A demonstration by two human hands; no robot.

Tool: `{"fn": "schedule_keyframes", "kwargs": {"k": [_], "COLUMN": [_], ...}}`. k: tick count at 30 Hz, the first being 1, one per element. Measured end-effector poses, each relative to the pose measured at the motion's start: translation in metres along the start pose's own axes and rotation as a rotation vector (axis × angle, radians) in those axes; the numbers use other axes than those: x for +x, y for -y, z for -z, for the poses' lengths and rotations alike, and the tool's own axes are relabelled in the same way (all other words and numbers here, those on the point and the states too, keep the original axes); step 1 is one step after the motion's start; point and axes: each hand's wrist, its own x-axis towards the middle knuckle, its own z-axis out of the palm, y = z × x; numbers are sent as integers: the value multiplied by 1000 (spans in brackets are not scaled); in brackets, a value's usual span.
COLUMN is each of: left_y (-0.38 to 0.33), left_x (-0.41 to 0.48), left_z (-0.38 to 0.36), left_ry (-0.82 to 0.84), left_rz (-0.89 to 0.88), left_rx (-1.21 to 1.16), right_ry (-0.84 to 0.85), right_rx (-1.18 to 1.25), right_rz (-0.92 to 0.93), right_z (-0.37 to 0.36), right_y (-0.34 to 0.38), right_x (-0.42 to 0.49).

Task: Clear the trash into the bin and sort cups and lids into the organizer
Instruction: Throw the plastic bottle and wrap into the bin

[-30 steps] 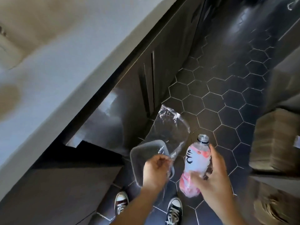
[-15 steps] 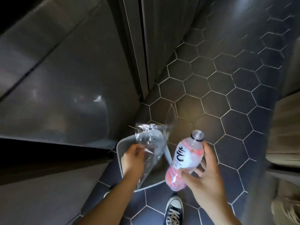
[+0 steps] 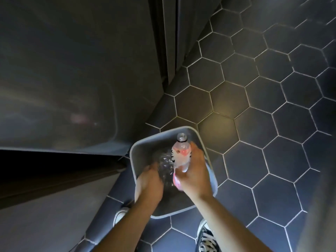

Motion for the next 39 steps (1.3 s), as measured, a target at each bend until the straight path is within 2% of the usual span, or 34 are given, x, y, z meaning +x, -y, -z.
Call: {"fn": "schedule_keyframes", "kwargs": {"k": [2,5,8,12,17,27,39], "left_y": [5,17,26,36,35,-6,-60], "left_x": [-17,-39,-43,-35,-35,-129,-254], "left_z": [7,10,12,13,21,104,207], "left_ry": [-69,-213,-268,-237,-157,-198,-294], "left_rz": [-92,-311,-364,-357,-250,-246,-208], "left_rx": [-32,100,266,443,559,503,403], "right_ry": [87,165,225,260,256,333,270], "right_rx": [-104,-217,-298,-333,-364,-463,-584], "right_rz": [-32,-87,-104,-147,-49,109,360], "right_z": [-25,-53,-63,-56,-15,111,228], "right_y": [-5,-18,-36,-43,-22,91,227], "right_x": [8,17,26,32,15,-41,-97]}}
